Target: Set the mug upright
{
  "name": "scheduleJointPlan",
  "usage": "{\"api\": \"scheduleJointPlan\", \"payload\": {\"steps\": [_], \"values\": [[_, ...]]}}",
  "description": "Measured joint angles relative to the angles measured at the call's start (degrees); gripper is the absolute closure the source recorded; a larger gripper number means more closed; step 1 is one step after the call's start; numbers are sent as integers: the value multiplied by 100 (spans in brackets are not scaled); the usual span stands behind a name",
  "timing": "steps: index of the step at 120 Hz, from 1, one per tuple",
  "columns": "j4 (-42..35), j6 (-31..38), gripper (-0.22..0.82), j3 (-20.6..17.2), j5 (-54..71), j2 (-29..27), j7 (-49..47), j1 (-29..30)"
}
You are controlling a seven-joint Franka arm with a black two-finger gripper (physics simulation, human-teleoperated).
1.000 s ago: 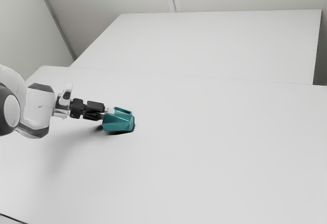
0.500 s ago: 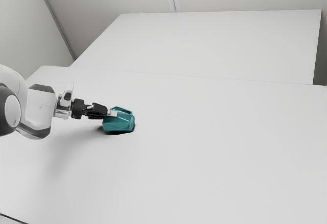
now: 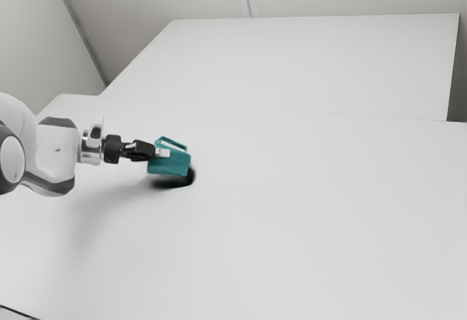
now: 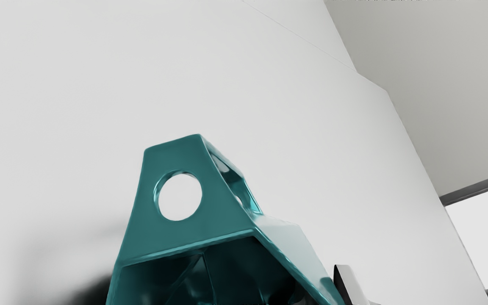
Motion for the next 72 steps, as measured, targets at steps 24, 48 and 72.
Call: {"api": "scheduleJointPlan", "payload": {"steps": [24,48,72], "values": [[-5,113,79,14,-35,-421,99,-255],[-56,730,79,-313,321,-805,60,-399],[-6,1508,78,-750,1693,-1154,-433,-362]]}}
